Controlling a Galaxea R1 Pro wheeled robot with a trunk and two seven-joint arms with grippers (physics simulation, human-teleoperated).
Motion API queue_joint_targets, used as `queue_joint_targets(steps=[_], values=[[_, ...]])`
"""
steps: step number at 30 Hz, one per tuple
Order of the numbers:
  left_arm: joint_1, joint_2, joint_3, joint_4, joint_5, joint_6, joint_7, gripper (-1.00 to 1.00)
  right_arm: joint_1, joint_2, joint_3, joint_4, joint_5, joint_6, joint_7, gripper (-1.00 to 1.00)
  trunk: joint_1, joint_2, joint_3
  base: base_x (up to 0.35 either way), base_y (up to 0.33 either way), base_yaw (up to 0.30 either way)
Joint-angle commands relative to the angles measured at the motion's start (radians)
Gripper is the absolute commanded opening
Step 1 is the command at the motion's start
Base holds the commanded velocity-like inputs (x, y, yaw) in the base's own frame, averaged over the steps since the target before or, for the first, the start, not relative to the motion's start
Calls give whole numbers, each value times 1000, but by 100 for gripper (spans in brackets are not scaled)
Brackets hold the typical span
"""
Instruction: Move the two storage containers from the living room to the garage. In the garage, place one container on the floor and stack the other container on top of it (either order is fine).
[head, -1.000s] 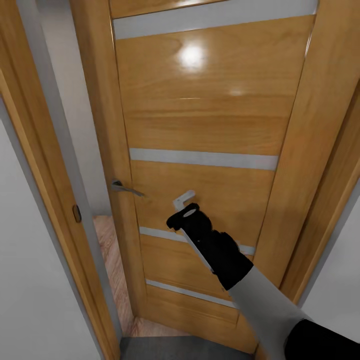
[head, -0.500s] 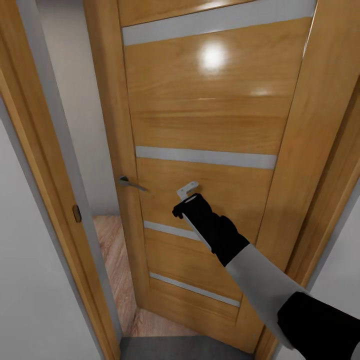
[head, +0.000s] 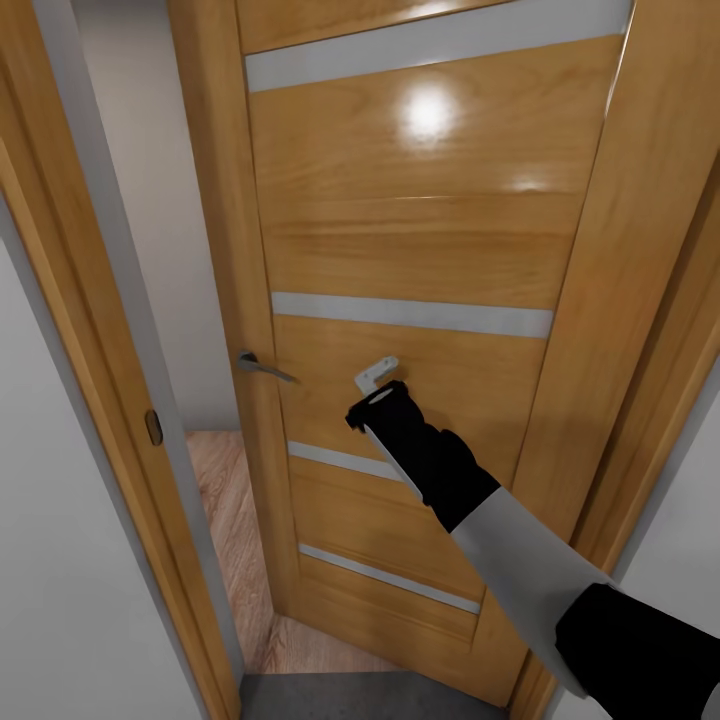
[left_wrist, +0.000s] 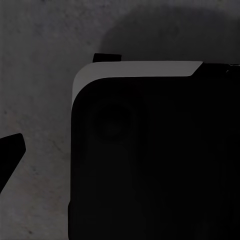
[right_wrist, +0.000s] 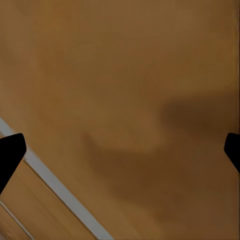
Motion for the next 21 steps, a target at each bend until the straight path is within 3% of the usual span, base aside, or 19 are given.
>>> queue_joint_targets(steps=[1, 16, 21], values=[[0, 0, 0, 0, 6, -2, -1, 100, -1, 0, 2, -3, 9, 4, -7, 100, 0, -1, -1, 0, 0, 0], [0, 0, 0, 0, 6, -2, -1, 100, -24, 0, 23, -5, -37, -33, 4, 100, 0, -1, -1, 0, 0, 0], [0, 0, 0, 0, 6, -2, -1, 100, -24, 0, 41, -2, -41, -38, 61, 100, 0, -1, -1, 0, 0, 0]])
